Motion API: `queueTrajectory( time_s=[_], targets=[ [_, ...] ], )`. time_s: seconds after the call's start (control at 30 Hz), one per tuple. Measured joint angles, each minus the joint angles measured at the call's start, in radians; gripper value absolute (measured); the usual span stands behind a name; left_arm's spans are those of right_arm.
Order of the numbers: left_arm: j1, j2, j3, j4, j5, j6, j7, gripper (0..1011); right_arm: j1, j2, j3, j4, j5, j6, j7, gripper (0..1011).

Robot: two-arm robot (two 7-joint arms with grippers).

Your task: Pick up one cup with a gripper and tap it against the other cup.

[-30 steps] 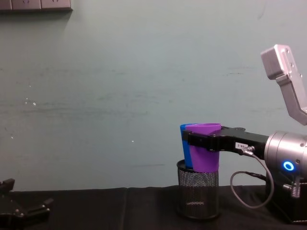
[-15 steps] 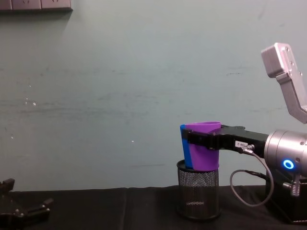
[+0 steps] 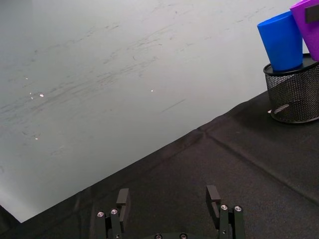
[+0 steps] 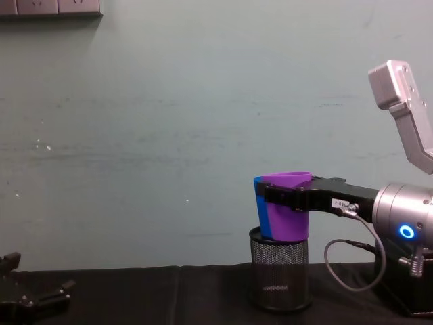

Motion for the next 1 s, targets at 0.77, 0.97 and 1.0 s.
queueTrajectory(
  time_s=[0.77,0.97,1.0],
  targets=[
    [0.0,0.0,0.0,0.0,0.0,0.0,0.0,1000,0.0,0.0,0.0,0.0,-0.001,-0.001,-0.001,747],
    [0.0,0.0,0.0,0.0,0.0,0.0,0.0,1000,0.0,0.0,0.0,0.0,-0.001,-0.001,-0.001,747],
    [0.0,0.0,0.0,0.0,0.0,0.0,0.0,1000,0.0,0.0,0.0,0.0,-0.001,-0.001,-0.001,747]
  ],
)
